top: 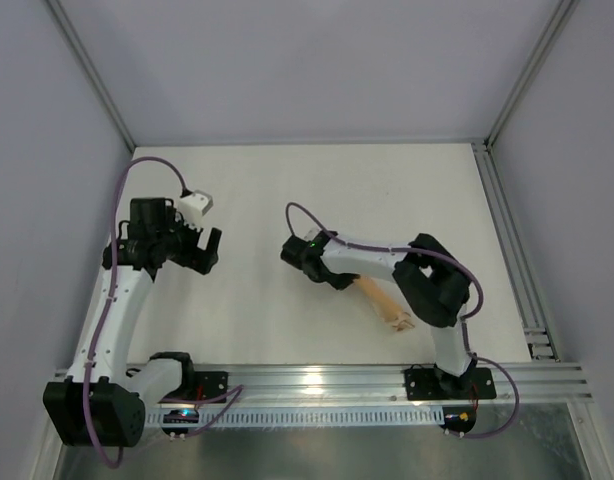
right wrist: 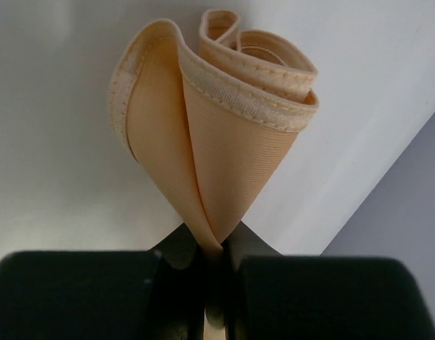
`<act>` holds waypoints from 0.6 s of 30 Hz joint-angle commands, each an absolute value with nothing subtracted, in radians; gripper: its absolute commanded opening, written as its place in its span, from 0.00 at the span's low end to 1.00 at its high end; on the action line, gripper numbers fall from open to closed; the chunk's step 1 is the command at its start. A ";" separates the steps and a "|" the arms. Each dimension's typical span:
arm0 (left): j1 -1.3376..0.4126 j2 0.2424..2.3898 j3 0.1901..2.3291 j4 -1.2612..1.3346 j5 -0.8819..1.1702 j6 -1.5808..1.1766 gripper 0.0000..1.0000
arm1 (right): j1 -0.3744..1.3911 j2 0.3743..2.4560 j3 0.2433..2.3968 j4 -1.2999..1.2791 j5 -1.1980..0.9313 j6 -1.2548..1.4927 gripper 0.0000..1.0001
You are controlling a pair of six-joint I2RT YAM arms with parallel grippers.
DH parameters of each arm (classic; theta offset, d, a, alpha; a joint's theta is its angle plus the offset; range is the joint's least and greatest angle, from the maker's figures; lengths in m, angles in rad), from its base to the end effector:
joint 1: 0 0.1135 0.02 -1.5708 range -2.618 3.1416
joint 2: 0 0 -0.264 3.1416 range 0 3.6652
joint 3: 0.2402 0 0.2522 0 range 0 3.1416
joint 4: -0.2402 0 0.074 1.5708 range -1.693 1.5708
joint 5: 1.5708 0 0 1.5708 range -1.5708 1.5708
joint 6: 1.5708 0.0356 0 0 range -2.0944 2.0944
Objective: Fold the napkin into a case and place the utensils inside
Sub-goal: Turn over the smaller rectangle-folded napkin at the center of the board.
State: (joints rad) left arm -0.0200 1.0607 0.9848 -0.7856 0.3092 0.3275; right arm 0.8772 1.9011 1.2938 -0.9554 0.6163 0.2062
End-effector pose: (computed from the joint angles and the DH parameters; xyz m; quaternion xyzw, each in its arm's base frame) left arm 0.2099 -0.0150 0.3033 0.2129 0.9034 -0.0902 0.3612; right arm 0.2344 0.2497 0.1697 -0.3126 0.9002 -0.2579 0.1597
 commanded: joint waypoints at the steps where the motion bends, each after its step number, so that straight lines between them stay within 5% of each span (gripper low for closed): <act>1: -0.008 1.028 0.992 -0.778 0.301 0.345 0.98 | 1.003 2.069 1.426 -1.017 0.742 0.320 0.03; 13: -0.005 1.025 0.994 -0.772 0.313 0.353 0.98 | 1.187 2.244 1.595 -0.901 0.637 0.410 0.05; 18: -0.005 1.029 0.996 -0.770 0.313 0.350 0.98 | 1.221 2.237 1.615 -0.827 0.583 0.402 0.29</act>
State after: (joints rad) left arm -0.0109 1.0344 0.9848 -0.7856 0.3058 0.3450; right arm 1.1931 2.2368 1.5955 -1.0313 0.7547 0.3325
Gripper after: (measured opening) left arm 0.976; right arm 0.247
